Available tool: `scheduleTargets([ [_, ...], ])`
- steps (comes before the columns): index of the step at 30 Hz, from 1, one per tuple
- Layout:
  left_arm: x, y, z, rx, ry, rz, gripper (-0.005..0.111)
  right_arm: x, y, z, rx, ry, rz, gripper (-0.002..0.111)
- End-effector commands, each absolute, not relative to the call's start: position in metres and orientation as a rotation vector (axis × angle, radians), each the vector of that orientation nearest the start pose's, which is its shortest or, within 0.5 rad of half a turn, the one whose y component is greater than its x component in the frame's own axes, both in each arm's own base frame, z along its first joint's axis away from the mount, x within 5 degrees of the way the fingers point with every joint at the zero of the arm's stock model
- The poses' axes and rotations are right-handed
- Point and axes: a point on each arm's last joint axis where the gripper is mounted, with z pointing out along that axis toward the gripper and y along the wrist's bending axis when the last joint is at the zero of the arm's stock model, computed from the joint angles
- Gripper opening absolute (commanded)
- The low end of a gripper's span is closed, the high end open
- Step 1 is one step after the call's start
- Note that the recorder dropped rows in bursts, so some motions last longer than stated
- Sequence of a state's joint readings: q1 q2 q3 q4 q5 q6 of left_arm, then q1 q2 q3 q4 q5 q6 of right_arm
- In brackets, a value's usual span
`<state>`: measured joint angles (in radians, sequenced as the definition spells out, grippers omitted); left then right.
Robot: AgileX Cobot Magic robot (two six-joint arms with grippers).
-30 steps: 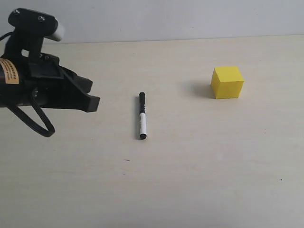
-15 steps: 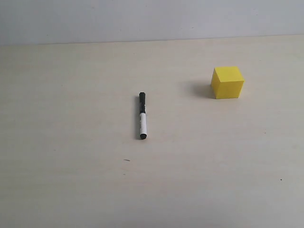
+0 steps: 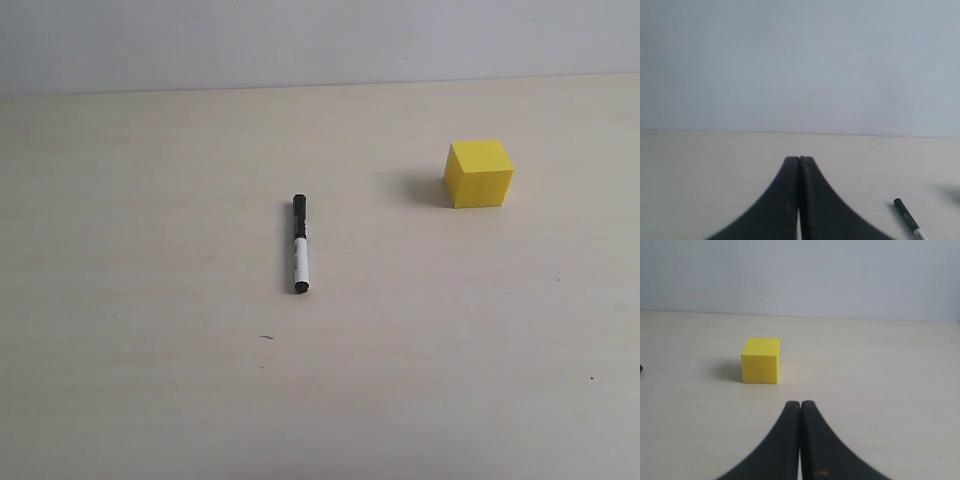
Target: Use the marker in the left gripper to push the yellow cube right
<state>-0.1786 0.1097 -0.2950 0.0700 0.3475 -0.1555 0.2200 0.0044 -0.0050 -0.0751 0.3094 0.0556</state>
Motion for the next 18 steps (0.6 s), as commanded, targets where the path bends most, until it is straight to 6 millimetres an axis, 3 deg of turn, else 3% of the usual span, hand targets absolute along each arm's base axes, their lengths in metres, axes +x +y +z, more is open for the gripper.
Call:
scheduleTargets([
  [1,0.044,-0.006,0.254,0.043,1.640,-0.191,0.000,0.053,0.010,0.186,-0.199,1.778,0.125,0.000],
  [8,0.047,-0.006,0.228,0.061,1.691,-0.164,0.000,0.053,0.010,0.186,-0.199,1.778,0.125,0.000],
  [18,0.049,-0.005,0.221,0.080,1.711,-0.131,0.000,0.053,0.010,0.186,-0.199,1.778,0.125,0.000],
])
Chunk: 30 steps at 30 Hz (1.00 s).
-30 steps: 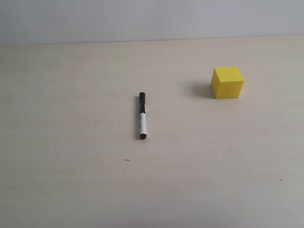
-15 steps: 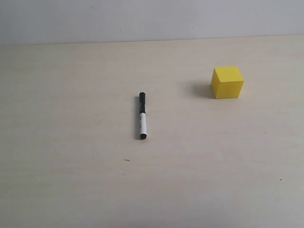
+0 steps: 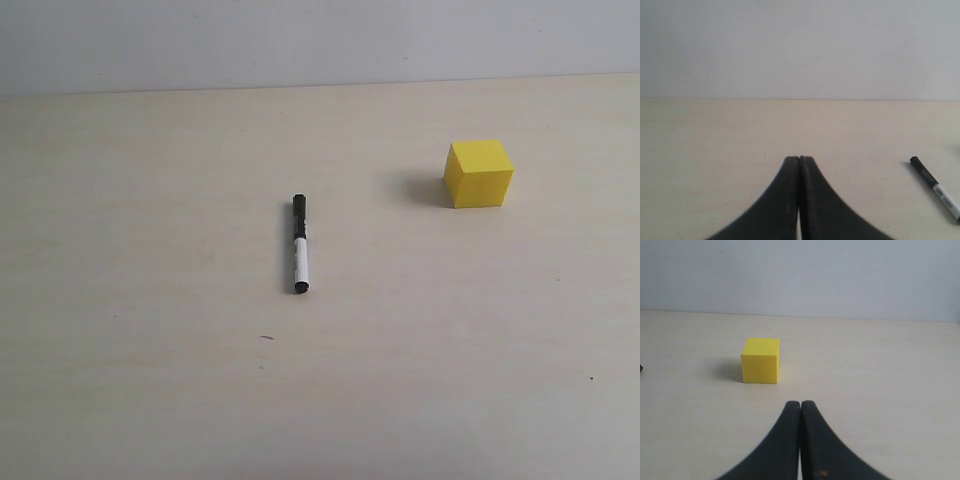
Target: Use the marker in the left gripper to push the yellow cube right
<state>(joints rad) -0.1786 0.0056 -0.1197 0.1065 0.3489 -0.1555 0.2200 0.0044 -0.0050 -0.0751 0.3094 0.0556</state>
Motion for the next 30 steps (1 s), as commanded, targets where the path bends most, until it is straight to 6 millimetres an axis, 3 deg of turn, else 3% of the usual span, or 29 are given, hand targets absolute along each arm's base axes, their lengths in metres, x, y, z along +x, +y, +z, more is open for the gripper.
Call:
scheduleTargets([
  [1,0.049,-0.005,0.220,0.080,1.717,-0.130,0.000,0.053,0.010,0.186,-0.199,1.778,0.125,0.000],
  [7,0.049,-0.005,0.215,0.071,1.747,-0.136,0.000,0.053,0.010,0.186,-0.199,1.778,0.125,0.000],
  [16,0.053,-0.007,0.185,0.055,1.811,-0.160,0.000,0.053,0.010,0.186,-0.199,1.778,0.125,0.000],
  [30,0.053,-0.006,0.183,0.057,1.826,-0.154,0.000,0.054,0.010,0.186,-0.198,1.771,0.126,0.000],
])
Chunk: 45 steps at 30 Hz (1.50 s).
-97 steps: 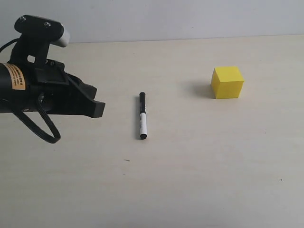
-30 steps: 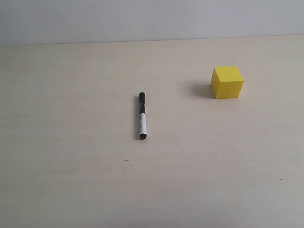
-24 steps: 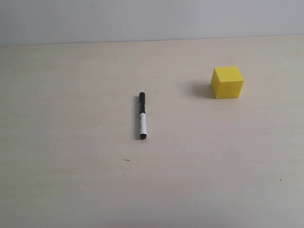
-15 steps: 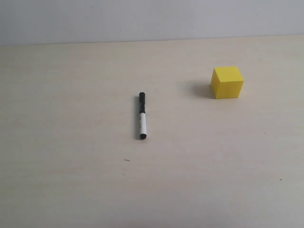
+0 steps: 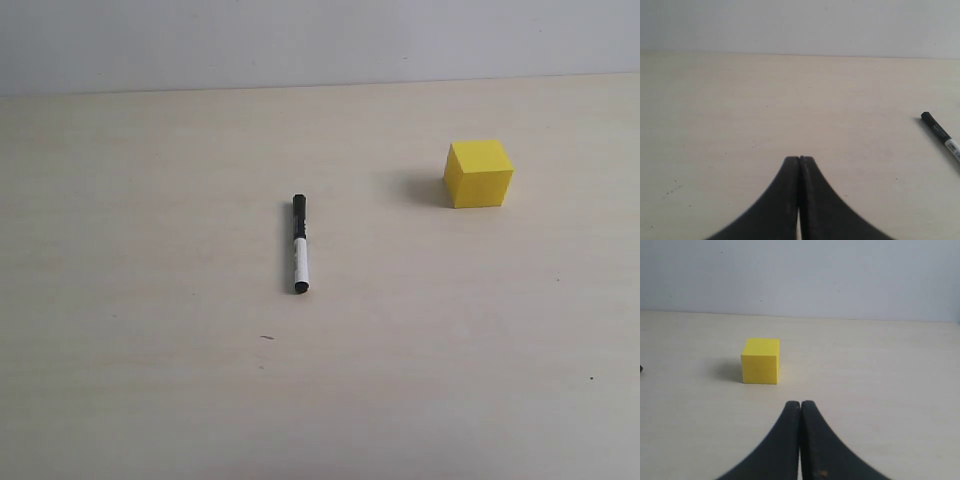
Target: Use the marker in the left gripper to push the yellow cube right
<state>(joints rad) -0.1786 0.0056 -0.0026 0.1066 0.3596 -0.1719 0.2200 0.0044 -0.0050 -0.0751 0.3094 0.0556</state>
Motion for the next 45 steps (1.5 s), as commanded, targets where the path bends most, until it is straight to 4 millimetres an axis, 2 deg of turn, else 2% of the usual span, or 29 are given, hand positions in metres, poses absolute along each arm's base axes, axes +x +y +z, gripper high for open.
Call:
scheduleTargets([
  [1,0.0532,-0.0063,0.1825,0.057,1.826,-0.154,0.000,0.0536,0.0100,0.1863,-0.198,1.771,0.126,0.000],
  [45,0.0532,-0.0063,0.1825,0.058,1.825,-0.152,0.000,0.0536,0.0100,0.1863,-0.198,1.771,0.126,0.000],
])
